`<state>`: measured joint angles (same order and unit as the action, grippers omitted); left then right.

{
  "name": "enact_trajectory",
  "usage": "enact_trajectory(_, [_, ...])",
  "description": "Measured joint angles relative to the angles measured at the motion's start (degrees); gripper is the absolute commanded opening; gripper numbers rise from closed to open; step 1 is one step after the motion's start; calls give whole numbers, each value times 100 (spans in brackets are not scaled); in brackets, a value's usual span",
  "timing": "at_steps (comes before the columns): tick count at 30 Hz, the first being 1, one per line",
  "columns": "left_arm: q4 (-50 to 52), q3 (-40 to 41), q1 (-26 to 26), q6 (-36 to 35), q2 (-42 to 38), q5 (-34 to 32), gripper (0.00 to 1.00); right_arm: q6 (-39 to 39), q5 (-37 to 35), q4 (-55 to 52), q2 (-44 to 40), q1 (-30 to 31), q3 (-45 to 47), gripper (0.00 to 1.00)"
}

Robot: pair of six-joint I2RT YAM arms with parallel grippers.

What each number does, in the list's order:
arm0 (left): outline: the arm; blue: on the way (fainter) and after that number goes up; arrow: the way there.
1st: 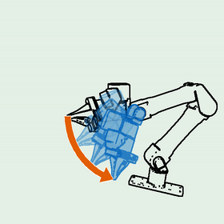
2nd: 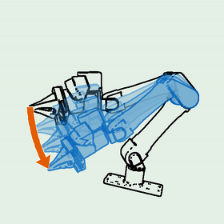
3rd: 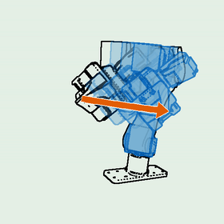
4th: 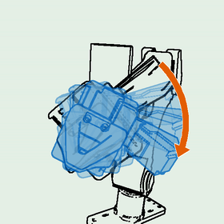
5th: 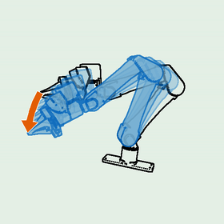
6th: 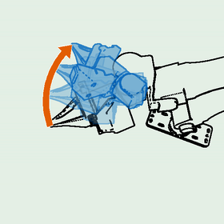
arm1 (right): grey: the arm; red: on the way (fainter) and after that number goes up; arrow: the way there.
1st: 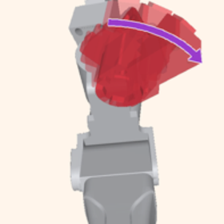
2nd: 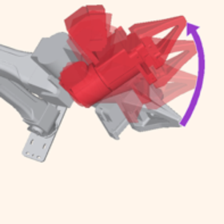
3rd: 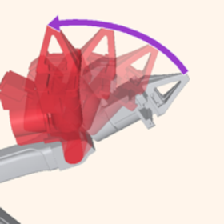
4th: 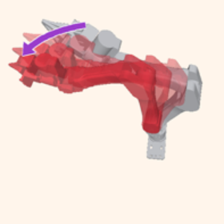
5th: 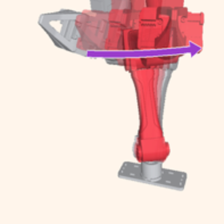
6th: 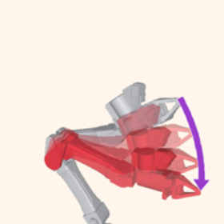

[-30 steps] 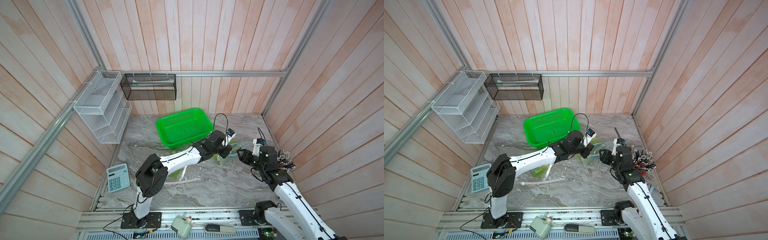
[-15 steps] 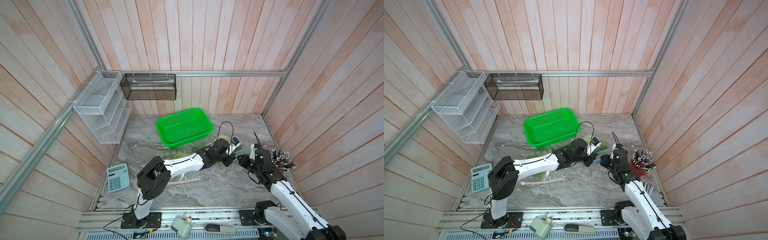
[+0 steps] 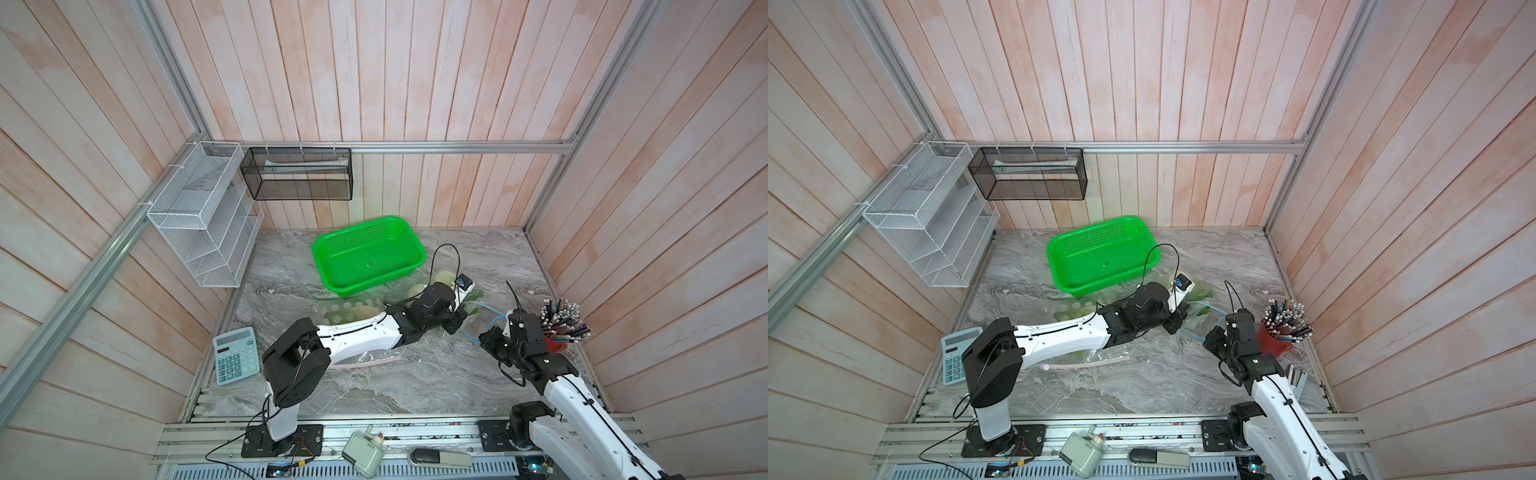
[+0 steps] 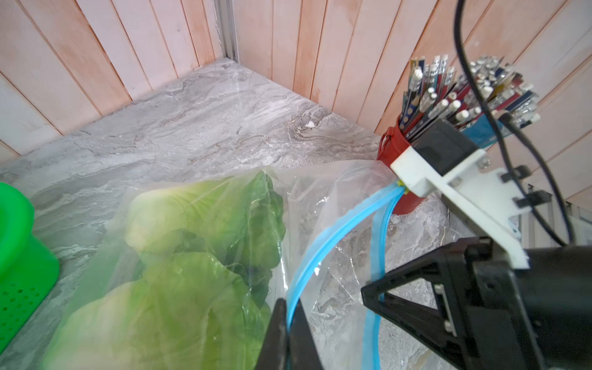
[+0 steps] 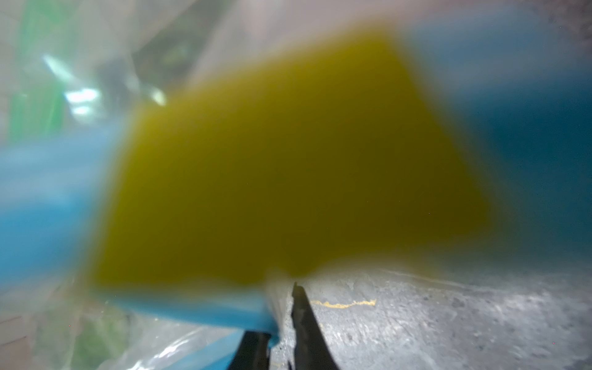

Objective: Open the zip-top bag and take out the chinese cabbages
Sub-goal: Open the zipper of the food storage bag at the center of the board, then pick up the Chinese cabbage from the zipper food storage bag.

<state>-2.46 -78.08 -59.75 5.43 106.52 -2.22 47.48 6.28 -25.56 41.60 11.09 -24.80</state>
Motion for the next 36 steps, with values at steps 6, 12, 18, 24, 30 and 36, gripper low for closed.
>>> enact_trajectory(6, [-223,114,-173,-186,-153,-184,0,101,-315,-302,-278,321,-584,37])
enact_trajectory(12, [-280,133,-306,-365,-195,-258,0,103,-780,-343,-238,925,-1263,35])
enact_trajectory(18, [-302,133,-295,-415,-219,-278,0,96,-866,-66,-146,1027,-1147,24])
enact_trajectory(24, [-315,133,-295,-439,-317,-282,0,227,-852,586,2,1025,-702,22])
enact_trajectory(30, [-435,136,-295,-505,-466,-302,0,295,-772,1191,203,914,-446,29])
enact_trajectory(36, [-601,245,-295,-621,-599,-291,0,411,-562,1886,540,796,-291,35])
